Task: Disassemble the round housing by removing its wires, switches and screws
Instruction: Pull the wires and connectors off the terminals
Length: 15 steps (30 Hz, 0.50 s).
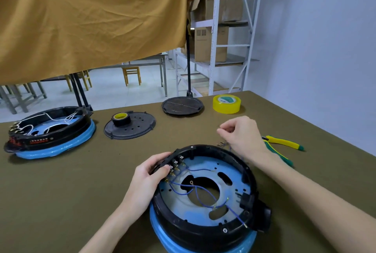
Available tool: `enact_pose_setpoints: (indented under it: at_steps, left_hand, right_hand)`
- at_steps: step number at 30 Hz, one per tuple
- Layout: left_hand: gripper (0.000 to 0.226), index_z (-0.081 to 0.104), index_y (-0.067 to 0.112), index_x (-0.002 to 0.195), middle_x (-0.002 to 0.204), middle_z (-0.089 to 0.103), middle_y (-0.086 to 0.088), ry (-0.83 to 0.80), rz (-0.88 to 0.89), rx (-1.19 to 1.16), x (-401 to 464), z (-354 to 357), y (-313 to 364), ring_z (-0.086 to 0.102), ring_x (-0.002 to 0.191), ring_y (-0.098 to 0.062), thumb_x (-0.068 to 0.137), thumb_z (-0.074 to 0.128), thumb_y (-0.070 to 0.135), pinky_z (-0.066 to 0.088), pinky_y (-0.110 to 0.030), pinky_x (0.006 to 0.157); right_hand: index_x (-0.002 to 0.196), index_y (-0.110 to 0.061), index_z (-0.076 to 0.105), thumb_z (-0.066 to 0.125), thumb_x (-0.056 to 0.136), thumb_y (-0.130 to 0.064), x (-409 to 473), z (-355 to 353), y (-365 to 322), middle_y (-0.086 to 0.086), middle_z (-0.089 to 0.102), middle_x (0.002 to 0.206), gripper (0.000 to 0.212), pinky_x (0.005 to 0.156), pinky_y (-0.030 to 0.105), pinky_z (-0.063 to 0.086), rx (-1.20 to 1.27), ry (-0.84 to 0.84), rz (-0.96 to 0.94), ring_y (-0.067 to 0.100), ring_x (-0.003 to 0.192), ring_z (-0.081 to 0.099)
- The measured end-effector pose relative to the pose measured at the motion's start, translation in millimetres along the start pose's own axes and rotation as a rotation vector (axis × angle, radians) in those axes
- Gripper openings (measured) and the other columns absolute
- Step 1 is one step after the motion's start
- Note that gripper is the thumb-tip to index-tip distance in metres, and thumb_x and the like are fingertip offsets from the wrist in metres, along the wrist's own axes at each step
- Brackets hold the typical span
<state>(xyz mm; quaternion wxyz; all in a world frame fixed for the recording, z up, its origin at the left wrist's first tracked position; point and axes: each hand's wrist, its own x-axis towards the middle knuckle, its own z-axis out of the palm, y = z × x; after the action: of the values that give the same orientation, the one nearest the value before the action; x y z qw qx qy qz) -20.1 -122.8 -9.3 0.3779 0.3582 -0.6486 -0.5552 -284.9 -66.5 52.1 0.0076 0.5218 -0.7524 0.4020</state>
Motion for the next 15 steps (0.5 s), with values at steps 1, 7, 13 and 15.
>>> enact_pose_setpoints:
  at_steps: [1, 7, 13, 15]
  left_hand:
    - [0.034, 0.073, 0.029, 0.121, 0.113, 0.078, 0.006, -0.003, 0.001, -0.002, 0, 0, 0, 0.073, 0.107, -0.016, 0.100, 0.060, 0.005, 0.056, -0.038, 0.096]
    - [0.033, 0.072, 0.029, 0.124, 0.117, 0.077, 0.007, -0.020, 0.019, -0.037, -3, 2, -2, 0.072, 0.108, -0.013, 0.103, 0.055, 0.010, 0.054, -0.035, 0.094]
    - [0.034, 0.072, 0.026, 0.127, 0.125, 0.074, 0.006, -0.021, 0.056, -0.115, -5, 3, -10, 0.069, 0.117, -0.014, 0.106, 0.049, 0.011, 0.050, -0.038, 0.099]
    - [0.035, 0.072, 0.030, 0.127, 0.127, 0.073, 0.007, -0.031, 0.057, -0.125, -7, 1, -12, 0.068, 0.120, -0.012, 0.106, 0.049, 0.013, 0.049, -0.038, 0.100]
  right_hand:
    - [0.090, -0.013, 0.083, 0.075, 0.090, -0.022, 6, -2, 11, 0.000, 0.078, 0.086, 0.012, 0.082, 0.030, 0.056, -0.061, -0.007, 0.036, 0.014, 0.081, 0.069]
    - [0.085, -0.010, 0.070, 0.054, 0.100, -0.024, 12, 8, 48, 0.013, 0.074, 0.091, 0.026, 0.080, 0.039, 0.054, -0.586, -0.165, -0.006, 0.032, 0.086, 0.068]
    - [0.091, -0.014, 0.068, 0.045, 0.103, -0.029, 12, 9, 37, 0.008, 0.069, 0.099, 0.029, 0.077, 0.037, 0.045, -0.714, -0.159, -0.161, 0.029, 0.090, 0.065]
    - [0.101, -0.018, 0.075, 0.050, 0.101, -0.029, 5, 7, 24, 0.004, 0.068, 0.099, 0.027, 0.077, 0.037, 0.050, -0.518, -0.112, -0.133, 0.027, 0.090, 0.065]
